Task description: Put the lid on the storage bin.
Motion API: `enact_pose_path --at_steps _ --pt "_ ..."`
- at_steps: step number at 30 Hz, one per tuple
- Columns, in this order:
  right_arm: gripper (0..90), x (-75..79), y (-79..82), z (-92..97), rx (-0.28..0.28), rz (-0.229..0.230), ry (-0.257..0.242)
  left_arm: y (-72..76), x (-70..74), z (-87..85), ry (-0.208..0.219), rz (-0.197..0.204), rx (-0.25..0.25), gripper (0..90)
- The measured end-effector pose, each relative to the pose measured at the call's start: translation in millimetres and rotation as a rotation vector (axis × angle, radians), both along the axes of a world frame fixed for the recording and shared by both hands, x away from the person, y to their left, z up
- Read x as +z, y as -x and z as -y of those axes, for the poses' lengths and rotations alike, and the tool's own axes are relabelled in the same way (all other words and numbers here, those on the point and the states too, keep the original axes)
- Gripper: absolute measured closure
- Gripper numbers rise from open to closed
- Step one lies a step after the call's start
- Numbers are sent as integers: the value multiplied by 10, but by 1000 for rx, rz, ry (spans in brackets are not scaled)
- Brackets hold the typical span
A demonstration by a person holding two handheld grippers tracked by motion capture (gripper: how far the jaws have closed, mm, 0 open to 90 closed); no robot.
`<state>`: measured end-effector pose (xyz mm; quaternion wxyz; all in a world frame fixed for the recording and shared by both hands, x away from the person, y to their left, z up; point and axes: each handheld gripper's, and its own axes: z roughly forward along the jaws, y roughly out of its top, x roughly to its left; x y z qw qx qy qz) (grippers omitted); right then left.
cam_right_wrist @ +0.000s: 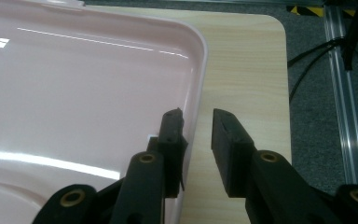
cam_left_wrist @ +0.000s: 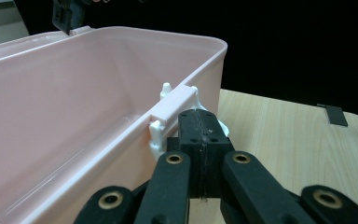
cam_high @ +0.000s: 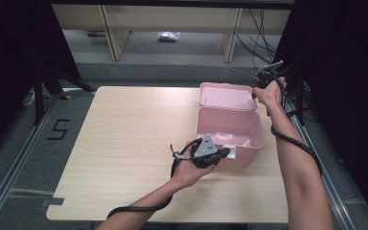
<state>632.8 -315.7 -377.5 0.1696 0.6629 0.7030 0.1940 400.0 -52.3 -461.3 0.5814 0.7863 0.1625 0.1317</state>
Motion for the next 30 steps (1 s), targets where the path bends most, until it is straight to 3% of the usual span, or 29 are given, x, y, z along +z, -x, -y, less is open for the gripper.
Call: enact_pose_path --at_steps 1,2,3,4,7,9,10,13,15,16,18,23,30 --pt "745 -8 -6 -15 -18 -5 -12 1 -4 6 0 0 1 899" --pt "747 -11 -19 8 9 -5 9 0 -9 10 1 3 2 899" --pt "749 -10 -22 -28 -32 -21 -28 -2 -9 12 3 3 3 899" --pt "751 -19 -34 -11 -10 -8 -6 -3 -9 13 4 1 5 899" --pt "758 -33 -48 -52 -33 -17 -27 0 -14 19 5 -2 6 899" --pt "763 -56 -67 -36 0 10 -1 1 -15 21 8 -5 8 899" --pt "766 -48 -73 -60 -22 -11 -21 1 -16 23 7 -6 9 899" --pt "770 -67 -92 -64 -10 19 0 2 -18 26 6 -9 10 899" --pt "775 -59 -94 -87 -40 -8 -22 -2 -19 26 6 -10 9 899" --pt "775 -71 -99 -87 -44 6 -18 -1 -19 27 7 -10 10 899" --pt "781 -69 -107 -61 -14 7 6 -2 -21 29 7 -12 10 899" --pt "791 -90 -117 -77 -49 -9 -14 -6 -19 31 8 -14 9 899" --pt "811 -134 -135 -55 -30 -1 1 -8 -22 30 9 -16 7 899"
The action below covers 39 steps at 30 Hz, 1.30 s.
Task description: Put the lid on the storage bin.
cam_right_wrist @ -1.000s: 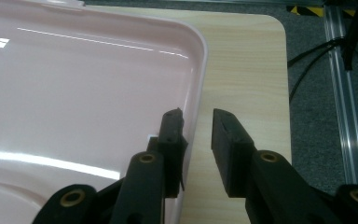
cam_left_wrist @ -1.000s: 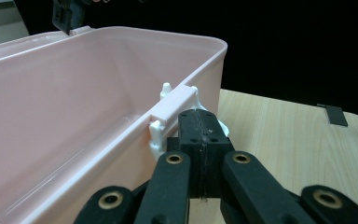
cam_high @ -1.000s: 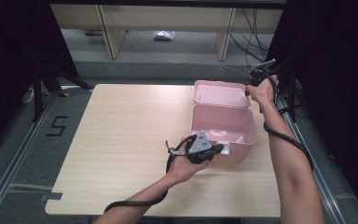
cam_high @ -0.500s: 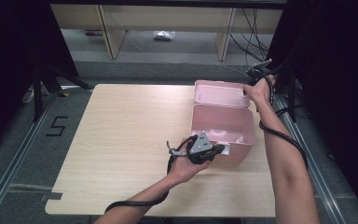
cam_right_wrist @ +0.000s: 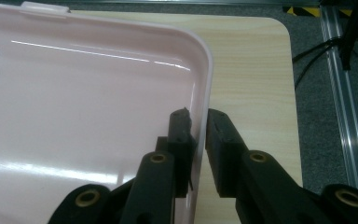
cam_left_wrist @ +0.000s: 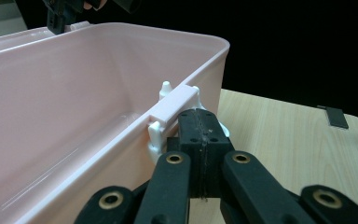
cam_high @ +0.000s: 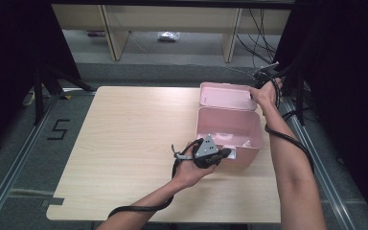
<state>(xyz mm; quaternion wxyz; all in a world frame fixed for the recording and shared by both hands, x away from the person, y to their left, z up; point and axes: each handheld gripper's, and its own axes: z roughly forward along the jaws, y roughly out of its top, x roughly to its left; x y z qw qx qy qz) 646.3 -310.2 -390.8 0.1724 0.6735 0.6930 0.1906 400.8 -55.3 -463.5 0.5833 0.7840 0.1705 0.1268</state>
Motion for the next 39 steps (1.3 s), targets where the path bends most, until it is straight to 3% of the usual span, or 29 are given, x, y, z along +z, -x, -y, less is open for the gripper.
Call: enact_pose_path --at_steps 8,12,13,15,18,21,27,29,35,37,39 --pt "845 -34 -8 4 -17 -6 -14 -8 -2 5 9 -2 -5 900" --pt "856 -6 -1 7 -32 -7 -29 -4 7 -2 -7 -6 0 899" --pt "859 3 7 -8 -55 -14 -54 -4 9 -1 -9 -5 0 900" --pt "861 14 10 18 -28 -2 -31 -2 12 1 -12 -6 3 900" --pt "866 27 19 24 -29 4 -37 -1 13 3 -12 -8 5 900" --pt "869 47 33 -8 -67 -3 -68 1 16 8 -13 -10 7 900" --pt "872 71 44 19 -30 24 -37 6 19 13 -11 -13 9 900" --pt "874 91 58 -9 -66 7 -69 7 20 14 -13 -13 10 900" --pt "877 117 65 27 -30 47 -45 5 25 15 -14 -18 10 900" --pt "880 146 79 -3 -71 41 -75 5 26 15 -15 -20 11 900" --pt "881 170 80 13 -52 49 -66 4 25 17 -13 -20 12 900"
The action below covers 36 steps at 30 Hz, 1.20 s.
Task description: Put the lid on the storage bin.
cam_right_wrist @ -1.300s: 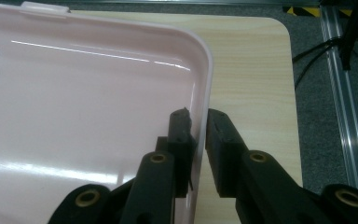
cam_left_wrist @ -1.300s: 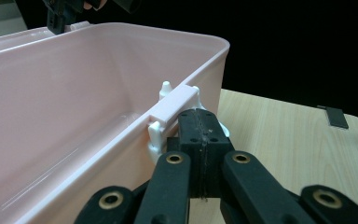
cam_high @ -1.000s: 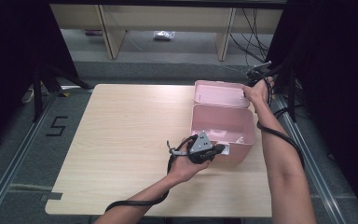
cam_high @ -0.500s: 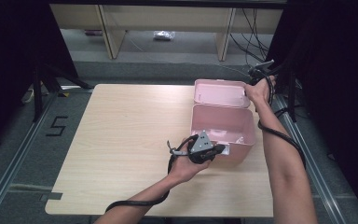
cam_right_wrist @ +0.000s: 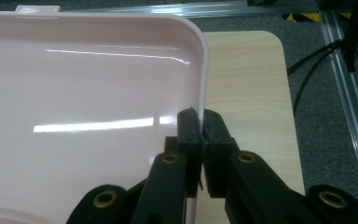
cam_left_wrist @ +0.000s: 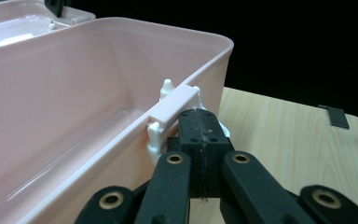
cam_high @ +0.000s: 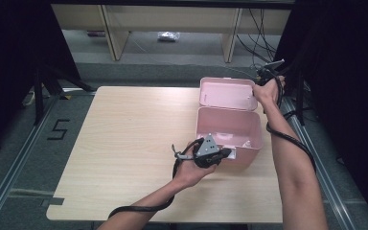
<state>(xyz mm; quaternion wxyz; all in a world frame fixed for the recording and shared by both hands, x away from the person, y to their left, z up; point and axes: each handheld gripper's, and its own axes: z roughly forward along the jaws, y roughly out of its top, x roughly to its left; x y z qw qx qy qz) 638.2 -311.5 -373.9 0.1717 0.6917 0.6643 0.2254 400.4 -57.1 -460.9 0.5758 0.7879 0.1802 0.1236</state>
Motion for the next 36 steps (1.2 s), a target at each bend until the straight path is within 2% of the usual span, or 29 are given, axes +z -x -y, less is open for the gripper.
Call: enact_pose_path --at_steps 3,5,6,8,9,10,11,15,16,17,18,20,21,22,26,27,29,31,32,34,35,36 --pt "882 27 8 18 23 24 21 1 0 0 1 -1 0 900" --pt "883 56 28 -12 -13 8 -10 2 1 1 0 -1 0 900" --pt "883 52 23 14 22 36 15 2 2 1 0 -2 0 900" --pt "884 70 33 14 21 40 14 1 3 2 -1 -2 0 900" --pt "885 81 42 -6 -3 30 -6 1 3 2 -1 -3 1 900" --pt "885 89 46 -5 -3 34 -5 3 3 3 0 -6 1 900" --pt "885 92 44 12 17 46 10 3 2 4 1 -7 1 900" --pt "887 123 58 18 21 57 9 1 4 3 -2 -2 1 900" --pt "888 137 68 -7 -9 41 -21 1 4 3 -2 -2 2 900" --pt "889 141 66 15 16 56 4 0 4 3 -2 -2 1 900" --pt "889 142 67 13 19 70 5 -1 5 3 -3 -2 1 900" --pt "889 156 73 8 19 65 1 -1 5 4 -4 -1 2 900" --pt "890 182 87 -20 -2 63 -19 -2 6 3 -8 0 1 900" --pt "890 184 84 -2 24 77 4 0 5 6 -3 -2 2 900" --pt "890 204 95 -9 23 83 1 -4 8 5 -7 -3 2 900" --pt "891 221 110 -32 -2 78 -24 -5 8 8 -4 -5 2 900" --pt "892 227 112 -7 29 100 6 -6 10 5 -8 -4 2 900" --pt "892 249 128 -32 5 94 -22 -6 10 7 -8 -3 2 900" --pt "892 249 127 -8 34 112 3 -6 9 8 -6 -4 3 900" --pt "893 267 137 -15 29 112 -2 -8 10 9 -7 -4 2 900" --pt "892 277 148 -38 6 109 -29 -7 10 11 -6 -6 2 900" --pt "892 279 147 -20 30 119 -4 -7 11 12 -6 -6 2 900"
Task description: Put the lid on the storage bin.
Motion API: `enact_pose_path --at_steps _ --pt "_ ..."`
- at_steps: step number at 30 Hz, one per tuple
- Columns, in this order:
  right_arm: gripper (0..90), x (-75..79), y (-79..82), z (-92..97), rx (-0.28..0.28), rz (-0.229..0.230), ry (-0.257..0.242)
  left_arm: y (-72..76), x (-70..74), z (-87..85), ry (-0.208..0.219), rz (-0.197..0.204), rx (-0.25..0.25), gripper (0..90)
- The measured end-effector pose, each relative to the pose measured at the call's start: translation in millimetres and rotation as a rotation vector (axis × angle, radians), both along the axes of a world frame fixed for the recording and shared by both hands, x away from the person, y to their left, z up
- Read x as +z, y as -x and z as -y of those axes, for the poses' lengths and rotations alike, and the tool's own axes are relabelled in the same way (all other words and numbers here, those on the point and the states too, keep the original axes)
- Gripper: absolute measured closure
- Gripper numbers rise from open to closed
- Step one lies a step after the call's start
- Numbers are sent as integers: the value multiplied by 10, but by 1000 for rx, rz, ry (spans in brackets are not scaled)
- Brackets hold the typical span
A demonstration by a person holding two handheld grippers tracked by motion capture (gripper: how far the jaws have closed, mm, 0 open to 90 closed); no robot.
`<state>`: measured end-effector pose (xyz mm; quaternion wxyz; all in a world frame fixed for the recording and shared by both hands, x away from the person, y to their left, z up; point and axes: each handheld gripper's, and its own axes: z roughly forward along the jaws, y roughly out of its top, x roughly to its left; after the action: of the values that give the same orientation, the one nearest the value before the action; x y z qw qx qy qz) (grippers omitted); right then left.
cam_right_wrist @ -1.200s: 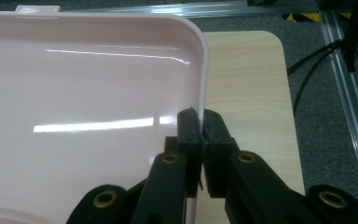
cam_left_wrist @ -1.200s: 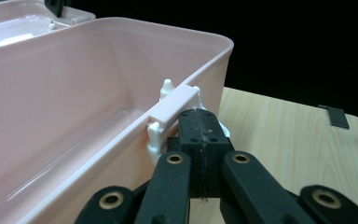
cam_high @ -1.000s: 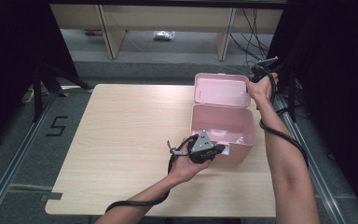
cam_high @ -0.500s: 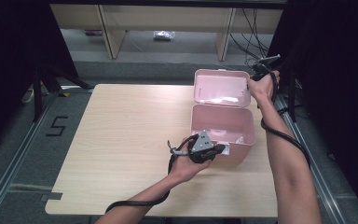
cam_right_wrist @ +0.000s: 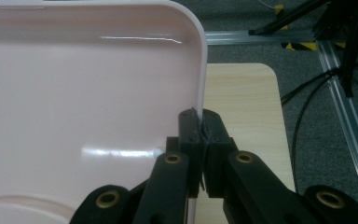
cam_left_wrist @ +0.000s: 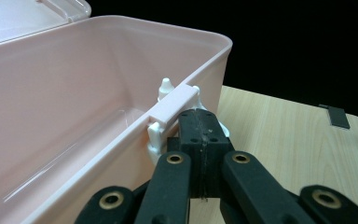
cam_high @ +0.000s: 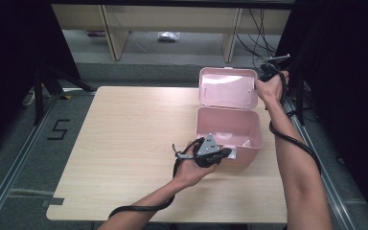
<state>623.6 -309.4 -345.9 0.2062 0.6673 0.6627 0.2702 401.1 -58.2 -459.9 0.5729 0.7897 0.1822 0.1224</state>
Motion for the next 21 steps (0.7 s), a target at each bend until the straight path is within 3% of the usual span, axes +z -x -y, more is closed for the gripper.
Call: enact_pose_path --at_steps 8,10,11,14,16,17,21 --pt "894 43 36 -33 1 17 -7 -8 5 2 -6 -1 -1 900" --pt "895 43 36 -15 29 42 23 -8 5 3 -8 -2 -1 900" --pt "895 66 45 -33 13 28 0 -8 6 3 -9 -2 -1 900" --pt "896 74 55 -16 36 51 27 -13 7 7 -5 3 -7 900" --pt "896 98 72 -35 19 44 4 -13 8 8 -6 3 -6 900" --pt "896 92 74 -15 36 59 29 -13 8 8 -6 3 -6 900" --pt "897 111 102 -20 32 60 15 -21 5 12 3 4 -13 900"
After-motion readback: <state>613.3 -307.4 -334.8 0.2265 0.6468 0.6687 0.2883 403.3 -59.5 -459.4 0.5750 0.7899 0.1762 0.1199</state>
